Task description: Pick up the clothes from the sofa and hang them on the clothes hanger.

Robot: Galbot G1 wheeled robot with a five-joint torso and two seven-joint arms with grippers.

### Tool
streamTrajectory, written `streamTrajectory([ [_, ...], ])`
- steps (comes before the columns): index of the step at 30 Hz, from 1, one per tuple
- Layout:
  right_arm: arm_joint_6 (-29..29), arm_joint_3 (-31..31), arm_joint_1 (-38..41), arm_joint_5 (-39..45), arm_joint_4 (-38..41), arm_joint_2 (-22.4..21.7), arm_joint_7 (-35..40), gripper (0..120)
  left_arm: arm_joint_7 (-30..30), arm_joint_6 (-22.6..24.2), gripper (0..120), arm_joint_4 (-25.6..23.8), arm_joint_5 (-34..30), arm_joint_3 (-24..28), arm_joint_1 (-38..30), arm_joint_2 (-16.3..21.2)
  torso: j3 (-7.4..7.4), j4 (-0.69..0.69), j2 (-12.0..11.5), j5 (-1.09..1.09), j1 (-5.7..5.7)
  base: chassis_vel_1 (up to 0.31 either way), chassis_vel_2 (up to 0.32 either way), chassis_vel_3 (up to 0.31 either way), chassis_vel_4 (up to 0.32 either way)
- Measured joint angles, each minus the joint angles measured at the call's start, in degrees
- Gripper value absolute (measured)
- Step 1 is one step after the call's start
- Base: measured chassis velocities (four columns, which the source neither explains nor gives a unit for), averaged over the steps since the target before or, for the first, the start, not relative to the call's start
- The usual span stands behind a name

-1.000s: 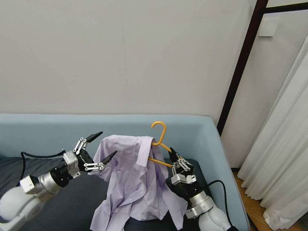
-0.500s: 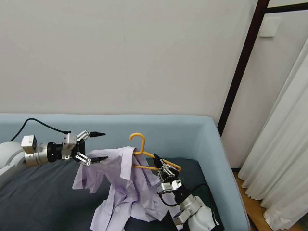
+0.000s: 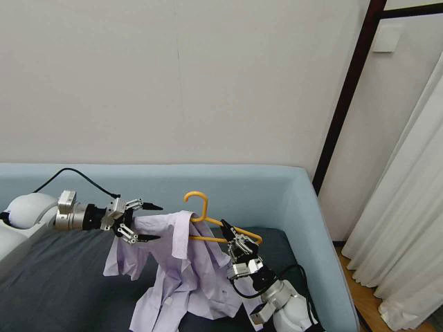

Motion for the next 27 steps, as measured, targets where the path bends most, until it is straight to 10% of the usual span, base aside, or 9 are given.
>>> streamTrajectory([
  [15,-0.34,-0.26,0.43,-0.68,-0.30,0.77,1.87,5,7.40,1.96,8,4.87,4.00,1.03,-3.99,-4.86,0.00,-0.01,0.00,0.00,0.00,0.000,0.000,0.000,0.000],
  [20,-0.97,-0.83,0.54,0.98,-0.39,0.78,2.11,6,7.99,1.87,7,5.70,4.02,1.03,-4.40,-5.55,0.00,-0.01,0.00,0.00,0.00,0.000,0.000,0.000,0.000],
  [27,5.71,-5.91,-0.10,28.77,2.56,-0.84,-4.58,31,8.33,1.56,7,8.18,4.17,0.77,-5.23,-6.79,0.00,-0.01,0.00,0.00,0.00,0.000,0.000,0.000,0.000],
])
